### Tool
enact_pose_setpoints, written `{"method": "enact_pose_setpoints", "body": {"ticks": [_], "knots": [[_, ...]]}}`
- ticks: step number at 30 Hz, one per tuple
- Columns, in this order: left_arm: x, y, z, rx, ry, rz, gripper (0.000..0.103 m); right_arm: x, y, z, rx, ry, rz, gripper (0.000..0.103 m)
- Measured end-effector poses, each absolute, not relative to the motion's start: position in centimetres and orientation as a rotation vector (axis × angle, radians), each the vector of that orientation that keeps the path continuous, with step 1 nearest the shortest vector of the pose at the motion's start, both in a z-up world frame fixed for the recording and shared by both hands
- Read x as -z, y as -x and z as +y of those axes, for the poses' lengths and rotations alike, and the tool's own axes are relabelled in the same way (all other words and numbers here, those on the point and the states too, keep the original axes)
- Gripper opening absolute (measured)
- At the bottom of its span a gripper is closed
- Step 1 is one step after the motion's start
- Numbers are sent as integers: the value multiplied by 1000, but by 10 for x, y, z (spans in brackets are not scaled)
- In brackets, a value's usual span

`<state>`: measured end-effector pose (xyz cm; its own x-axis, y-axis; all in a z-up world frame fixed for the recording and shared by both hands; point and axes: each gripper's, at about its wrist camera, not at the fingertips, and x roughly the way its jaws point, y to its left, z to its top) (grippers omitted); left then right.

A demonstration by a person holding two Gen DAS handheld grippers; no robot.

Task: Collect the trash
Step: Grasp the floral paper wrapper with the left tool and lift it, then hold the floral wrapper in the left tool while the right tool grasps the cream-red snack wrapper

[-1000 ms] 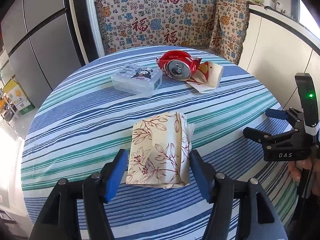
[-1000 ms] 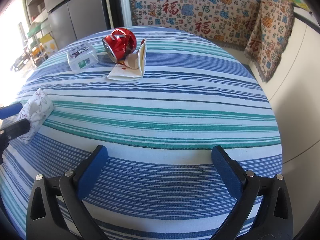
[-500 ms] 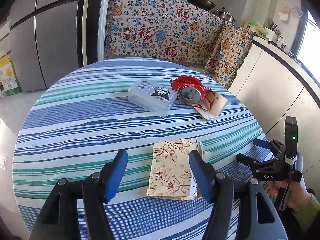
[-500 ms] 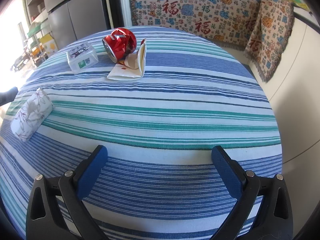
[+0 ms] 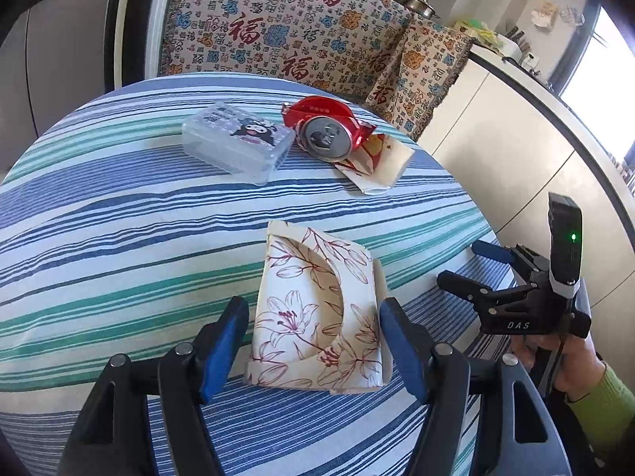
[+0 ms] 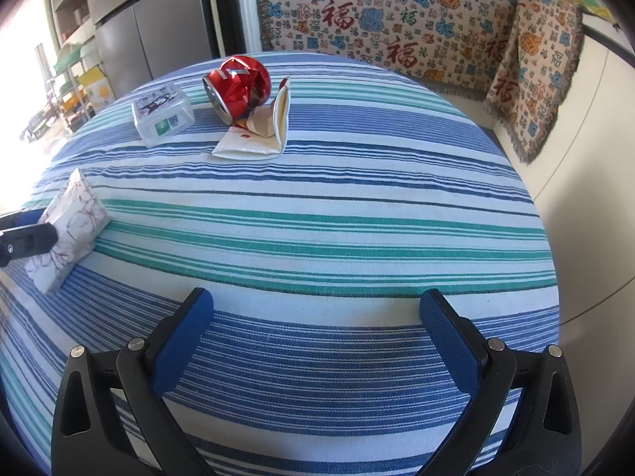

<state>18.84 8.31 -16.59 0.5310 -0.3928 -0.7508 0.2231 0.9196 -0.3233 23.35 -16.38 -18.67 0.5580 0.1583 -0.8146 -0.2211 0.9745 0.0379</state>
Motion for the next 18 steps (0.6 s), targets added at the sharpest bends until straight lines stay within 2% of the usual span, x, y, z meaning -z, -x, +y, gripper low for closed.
{"method": "enact_pose_setpoints", "body": {"ticks": [4, 5, 6, 7, 13, 15, 18], "knots": [[159, -182, 72, 345, 145, 885, 67, 187, -233, -164, -225, 72, 953, 102], [157, -179, 72, 348, 148, 869, 64, 187, -233, -164, -225, 72, 953, 102], [155, -178, 71, 359, 151, 861, 54, 187, -233, -164, -225, 72, 953, 102], [154, -176, 68, 376, 148, 859, 52, 187, -233, -164, -225, 72, 953, 102], [162, -164, 34, 384, -5, 865, 54, 187, -233, -164, -225, 72, 953, 102], [162, -162, 27, 374, -37, 848, 48, 187, -233, -164, -225, 72, 953, 102], [163, -162, 25, 352, -36, 838, 47, 186, -233, -165, -231, 63, 953, 102]]}}
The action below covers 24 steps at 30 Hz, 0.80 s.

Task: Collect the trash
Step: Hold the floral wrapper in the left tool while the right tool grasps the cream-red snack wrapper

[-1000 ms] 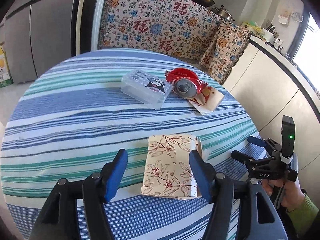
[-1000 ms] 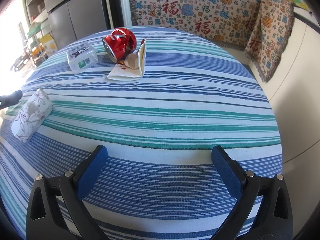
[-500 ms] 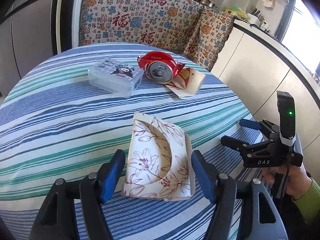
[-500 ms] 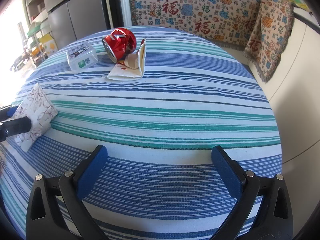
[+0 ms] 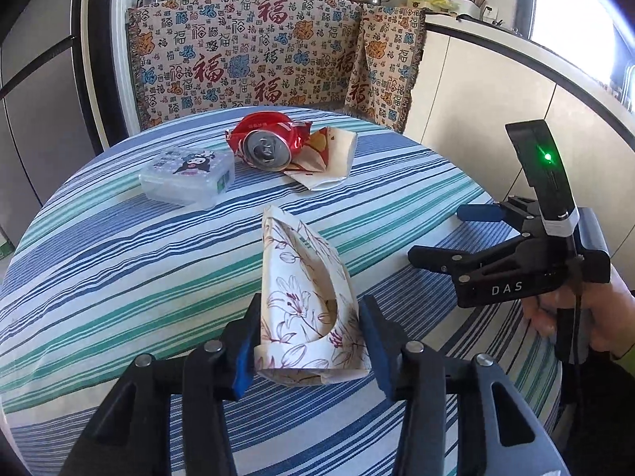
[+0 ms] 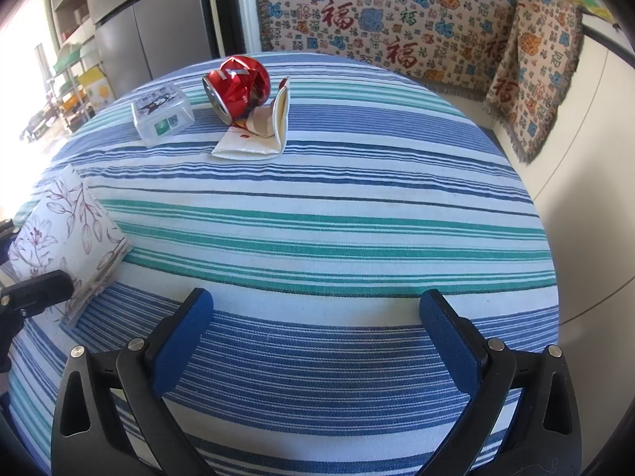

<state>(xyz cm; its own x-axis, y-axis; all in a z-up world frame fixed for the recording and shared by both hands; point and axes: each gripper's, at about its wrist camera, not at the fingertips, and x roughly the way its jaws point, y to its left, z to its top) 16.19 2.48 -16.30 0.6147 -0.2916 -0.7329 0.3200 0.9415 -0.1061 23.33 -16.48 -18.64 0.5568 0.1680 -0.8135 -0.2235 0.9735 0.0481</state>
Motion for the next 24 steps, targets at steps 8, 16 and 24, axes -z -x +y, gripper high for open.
{"method": "enact_pose_setpoints", "body": {"ticks": [8, 16, 24], "knots": [[164, -162, 21, 299, -48, 824, 48, 174, -301, -151, -323, 65, 1036, 87], [164, -164, 22, 281, -24, 826, 48, 175, -351, -139, -287, 4, 982, 37], [164, -165, 23, 269, -4, 842, 49, 161, -288, -152, -337, 8, 947, 9]]}}
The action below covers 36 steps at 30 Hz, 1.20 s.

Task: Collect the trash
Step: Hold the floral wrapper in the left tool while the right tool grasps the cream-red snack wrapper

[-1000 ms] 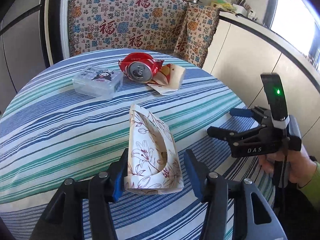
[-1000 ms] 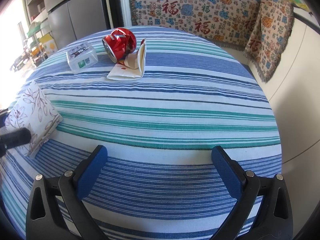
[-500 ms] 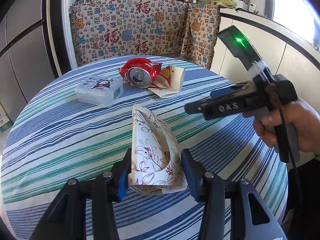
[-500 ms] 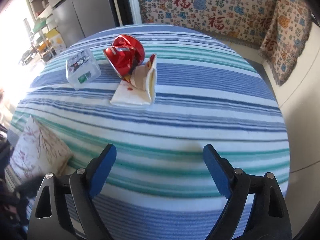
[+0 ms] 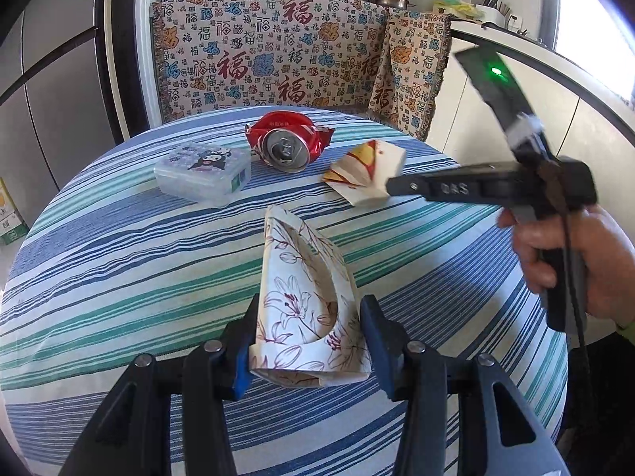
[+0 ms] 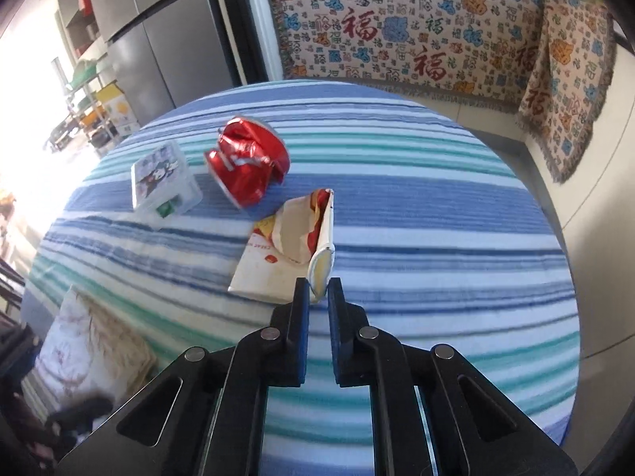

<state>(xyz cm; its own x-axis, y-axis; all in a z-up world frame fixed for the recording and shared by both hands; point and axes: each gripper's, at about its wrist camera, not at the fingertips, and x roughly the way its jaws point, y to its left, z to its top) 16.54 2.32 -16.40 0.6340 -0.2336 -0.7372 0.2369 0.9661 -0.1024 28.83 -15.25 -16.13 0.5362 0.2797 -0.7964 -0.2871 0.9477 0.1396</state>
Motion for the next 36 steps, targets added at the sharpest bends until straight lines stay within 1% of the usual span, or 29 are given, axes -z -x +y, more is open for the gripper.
{"method": "enact_pose_setpoints", "body": {"ticks": [4, 5, 6, 7, 8, 11, 17, 22, 23, 24, 25, 26, 27, 28, 29, 31, 36], "knots": [[164, -161, 24, 284, 5, 851, 51, 161, -245, -157, -357, 57, 959, 9], [164, -160, 24, 288, 8, 851, 52, 161, -243, -159, -352, 56, 965, 13], [164, -160, 23, 286, 8, 850, 52, 161, -244, -160, -348, 50, 967, 29], [164, -160, 22, 282, 6, 848, 53, 160, -248, -162, -339, 43, 960, 39], [165, -160, 22, 278, 3, 846, 53, 159, -251, -163, -333, 38, 951, 54], [166, -159, 24, 272, 12, 845, 53, 160, -265, -167, -316, 22, 962, 55], [159, -155, 31, 288, 39, 829, 53, 162, -262, -178, -316, -78, 967, 56], [156, -155, 33, 298, 49, 832, 53, 155, -273, -168, -335, -122, 960, 56], [156, -155, 34, 296, 51, 832, 53, 153, -276, -164, -332, -123, 960, 55], [157, -156, 36, 293, 58, 835, 53, 153, -278, -161, -324, -120, 966, 49], [157, -156, 38, 291, 68, 840, 53, 153, -281, -158, -313, -117, 983, 41], [158, -157, 40, 292, 78, 847, 52, 154, -284, -156, -302, -109, 1007, 19], [158, -157, 42, 292, 90, 850, 50, 154, -285, -155, -293, -100, 1019, 7], [159, -158, 44, 292, 104, 854, 42, 153, -283, -154, -290, -92, 1019, 7], [157, -158, 47, 304, 123, 851, 38, 152, -280, -154, -292, -83, 1016, 7], [153, -157, 50, 316, 142, 837, 21, 149, -271, -156, -297, -68, 1011, 6], [150, -153, 44, 310, 114, 830, 18, 139, -245, -165, -325, -51, 1003, 6]]}}
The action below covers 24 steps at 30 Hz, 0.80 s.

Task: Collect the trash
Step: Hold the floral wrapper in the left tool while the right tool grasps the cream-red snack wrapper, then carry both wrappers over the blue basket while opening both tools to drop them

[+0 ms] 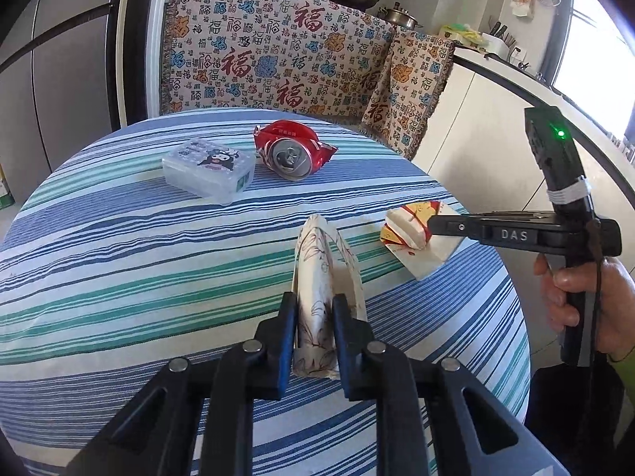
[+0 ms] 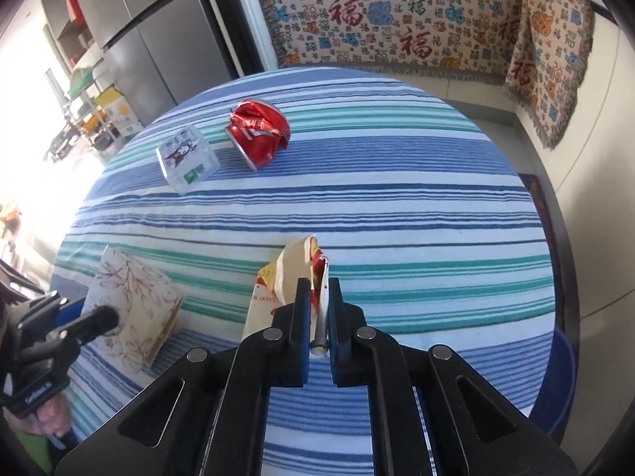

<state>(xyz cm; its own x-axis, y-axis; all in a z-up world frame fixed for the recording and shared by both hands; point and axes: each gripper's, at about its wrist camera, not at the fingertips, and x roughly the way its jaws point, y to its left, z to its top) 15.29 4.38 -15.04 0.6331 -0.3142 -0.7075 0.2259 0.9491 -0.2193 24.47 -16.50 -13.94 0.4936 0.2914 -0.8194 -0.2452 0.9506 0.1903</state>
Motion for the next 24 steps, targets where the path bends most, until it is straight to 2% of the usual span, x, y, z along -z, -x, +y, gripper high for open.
{"method": "enact_pose_setpoints", "body": {"ticks": [12, 24], "knots": [[136, -143, 6, 337, 81, 820, 18, 119, -187, -209, -340, -109, 960, 6], [120, -158, -97, 470, 50, 823, 18, 110, -151, -326, -181, -216, 889, 6]]}}
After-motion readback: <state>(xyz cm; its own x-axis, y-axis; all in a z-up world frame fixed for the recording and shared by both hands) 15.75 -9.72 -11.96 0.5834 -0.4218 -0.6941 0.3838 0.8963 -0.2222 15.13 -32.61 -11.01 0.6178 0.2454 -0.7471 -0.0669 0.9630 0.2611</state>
